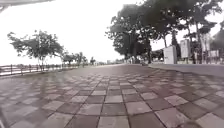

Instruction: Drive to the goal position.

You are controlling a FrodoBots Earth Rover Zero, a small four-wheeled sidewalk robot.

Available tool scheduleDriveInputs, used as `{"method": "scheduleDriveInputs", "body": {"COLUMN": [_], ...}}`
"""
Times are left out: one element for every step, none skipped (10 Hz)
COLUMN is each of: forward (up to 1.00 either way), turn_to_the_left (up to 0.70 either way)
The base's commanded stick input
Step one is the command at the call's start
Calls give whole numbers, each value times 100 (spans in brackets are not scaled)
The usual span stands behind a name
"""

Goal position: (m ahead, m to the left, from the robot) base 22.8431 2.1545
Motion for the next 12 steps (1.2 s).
{"method": "scheduleDriveInputs", "body": {"forward": [70, 70, 70, 70, 70, 70, 70, 85, 86, 100, 100, 100], "turn_to_the_left": [0, 0, 0, 0, 0, 0, 0, 0, 0, 0, 0, -21]}}
